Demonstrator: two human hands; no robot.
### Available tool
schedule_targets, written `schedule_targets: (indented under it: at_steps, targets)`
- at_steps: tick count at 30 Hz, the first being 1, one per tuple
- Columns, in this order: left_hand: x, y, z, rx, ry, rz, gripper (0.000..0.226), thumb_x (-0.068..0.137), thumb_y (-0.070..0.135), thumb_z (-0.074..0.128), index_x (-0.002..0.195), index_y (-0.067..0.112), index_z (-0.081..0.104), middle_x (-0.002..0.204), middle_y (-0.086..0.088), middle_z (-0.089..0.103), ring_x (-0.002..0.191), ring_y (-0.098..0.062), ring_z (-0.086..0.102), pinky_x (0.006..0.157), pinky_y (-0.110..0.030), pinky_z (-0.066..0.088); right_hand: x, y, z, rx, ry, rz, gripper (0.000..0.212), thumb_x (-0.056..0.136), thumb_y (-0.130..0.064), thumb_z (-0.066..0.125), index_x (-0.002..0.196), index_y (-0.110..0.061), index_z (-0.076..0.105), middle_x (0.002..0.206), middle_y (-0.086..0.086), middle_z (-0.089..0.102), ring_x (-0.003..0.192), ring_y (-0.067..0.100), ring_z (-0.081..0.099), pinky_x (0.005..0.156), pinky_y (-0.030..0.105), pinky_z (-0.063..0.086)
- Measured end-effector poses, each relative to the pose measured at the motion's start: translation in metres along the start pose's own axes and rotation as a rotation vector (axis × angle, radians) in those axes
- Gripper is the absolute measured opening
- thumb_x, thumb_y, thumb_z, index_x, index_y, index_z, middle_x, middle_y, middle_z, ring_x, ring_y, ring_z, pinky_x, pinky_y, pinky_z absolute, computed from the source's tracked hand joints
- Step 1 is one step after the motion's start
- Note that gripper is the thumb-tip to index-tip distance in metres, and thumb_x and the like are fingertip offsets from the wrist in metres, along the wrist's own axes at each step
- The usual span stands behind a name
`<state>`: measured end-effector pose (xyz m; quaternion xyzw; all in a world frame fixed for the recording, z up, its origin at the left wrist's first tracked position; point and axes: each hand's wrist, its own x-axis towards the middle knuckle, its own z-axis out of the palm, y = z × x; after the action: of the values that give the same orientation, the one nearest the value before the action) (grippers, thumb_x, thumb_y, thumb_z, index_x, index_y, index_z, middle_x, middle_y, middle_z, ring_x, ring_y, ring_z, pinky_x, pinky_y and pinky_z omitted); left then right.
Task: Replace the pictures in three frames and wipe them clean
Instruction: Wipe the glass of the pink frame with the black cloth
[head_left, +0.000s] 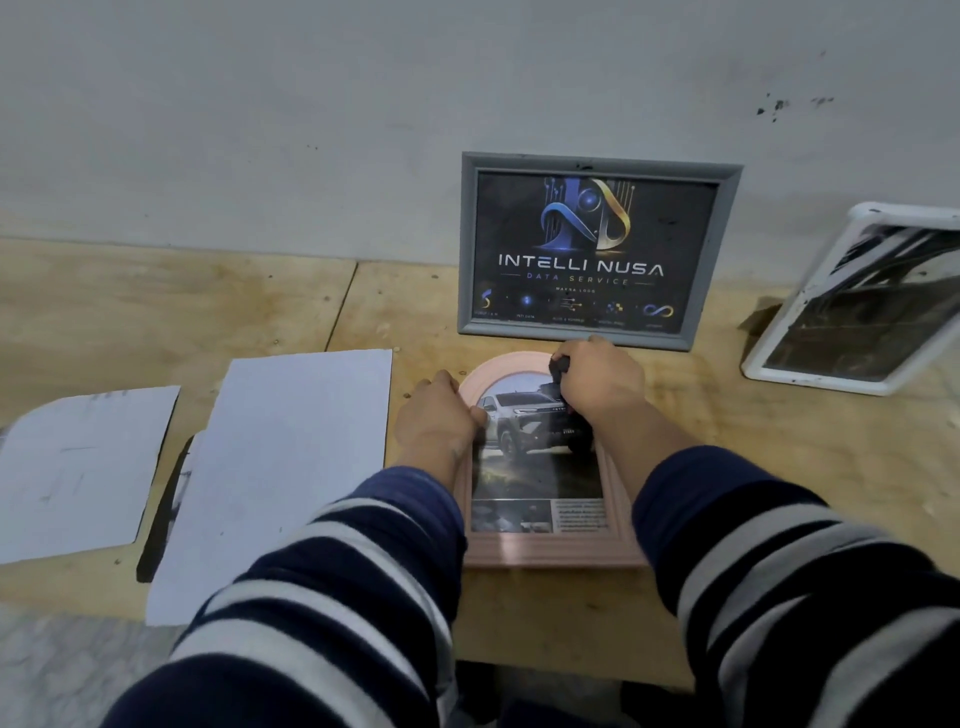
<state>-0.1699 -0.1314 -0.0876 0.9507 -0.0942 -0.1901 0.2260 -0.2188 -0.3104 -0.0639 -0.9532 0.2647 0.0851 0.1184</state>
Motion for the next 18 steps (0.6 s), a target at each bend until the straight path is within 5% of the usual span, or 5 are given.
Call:
schedule_targets:
  at_steps: [8,15,18]
  targets:
    - [-0.005,0.001,0.001,-0.011,0.011,0.009,0.044,0.082,0.036,0.065,0.118,0.015,0.051,0.116,-0.011,0.056,0.101,-0.033,0.057,0.087,-0.044,0.051,-0.033,0.028,0.007,0.052,-0.005,0.147,0.028,0.086,-0.012,0.057,0.107,-0.029,0.064,0.107,0.004,0.062,0.084,0.024,0.057,0.061,0.027,0.042]
    - [-0.012,0.000,0.000,-0.057,0.051,-0.024,0.043,0.088,0.036,0.060,0.124,0.013,0.050,0.120,-0.010,0.060,0.105,-0.031,0.058,0.087,-0.038,0.050,-0.049,0.030,-0.018,0.119,-0.216,0.274,0.015,0.083,-0.024,0.057,0.082,-0.015,0.068,0.070,-0.001,0.071,0.061,0.018,0.066,0.060,0.023,0.051]
    - [-0.029,-0.009,0.005,-0.258,0.119,0.015,0.057,0.092,0.038,0.057,0.138,0.010,0.039,0.130,-0.010,0.058,0.114,-0.029,0.057,0.091,-0.035,0.046,-0.041,0.012,-0.028,0.207,-0.208,0.221,0.023,0.081,-0.037,0.062,0.084,-0.015,0.067,0.079,0.003,0.067,0.067,0.021,0.061,0.056,0.024,0.043]
